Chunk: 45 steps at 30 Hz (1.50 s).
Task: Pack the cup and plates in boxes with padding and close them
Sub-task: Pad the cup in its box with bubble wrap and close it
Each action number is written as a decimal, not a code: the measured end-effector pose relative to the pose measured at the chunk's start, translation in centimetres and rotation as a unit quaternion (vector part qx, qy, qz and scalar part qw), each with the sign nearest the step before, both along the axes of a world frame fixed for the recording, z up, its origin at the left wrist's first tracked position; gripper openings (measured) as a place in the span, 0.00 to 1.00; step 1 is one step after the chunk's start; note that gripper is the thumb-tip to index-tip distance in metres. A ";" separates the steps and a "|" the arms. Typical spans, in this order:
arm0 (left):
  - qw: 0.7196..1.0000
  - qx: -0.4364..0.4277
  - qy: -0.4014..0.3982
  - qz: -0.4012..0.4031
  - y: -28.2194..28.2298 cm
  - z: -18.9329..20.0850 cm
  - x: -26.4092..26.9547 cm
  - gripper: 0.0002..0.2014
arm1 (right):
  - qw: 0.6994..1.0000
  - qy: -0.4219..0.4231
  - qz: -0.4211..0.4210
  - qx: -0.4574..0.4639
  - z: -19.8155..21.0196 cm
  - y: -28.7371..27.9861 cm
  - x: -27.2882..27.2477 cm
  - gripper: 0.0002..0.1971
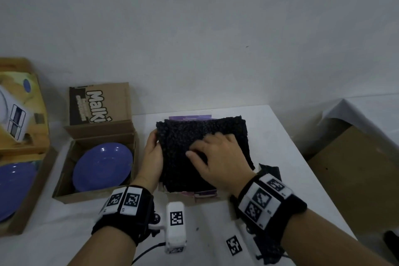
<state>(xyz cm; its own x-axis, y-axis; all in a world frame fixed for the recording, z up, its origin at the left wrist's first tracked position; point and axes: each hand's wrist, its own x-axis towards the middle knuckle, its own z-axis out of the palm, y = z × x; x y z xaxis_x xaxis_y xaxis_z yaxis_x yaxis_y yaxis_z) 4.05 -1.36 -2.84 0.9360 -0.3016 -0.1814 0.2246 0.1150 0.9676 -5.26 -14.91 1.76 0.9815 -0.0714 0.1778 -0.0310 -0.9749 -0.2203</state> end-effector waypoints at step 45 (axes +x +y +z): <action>0.916 0.335 -0.213 -0.052 -1.4 -1.2 1.1 0.33 | 0.805 0.246 -0.251 0.478 -1.0 -2.0 5.6 0.49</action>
<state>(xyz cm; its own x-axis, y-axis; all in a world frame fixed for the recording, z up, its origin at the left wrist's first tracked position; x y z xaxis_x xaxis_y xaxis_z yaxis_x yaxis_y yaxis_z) 5.15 -2.74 -4.09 0.9373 -0.3480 0.0171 -0.2142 -0.5368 0.8160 0.38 -16.87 0.77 0.7204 -0.3551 -0.5957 -0.6817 -0.2048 -0.7023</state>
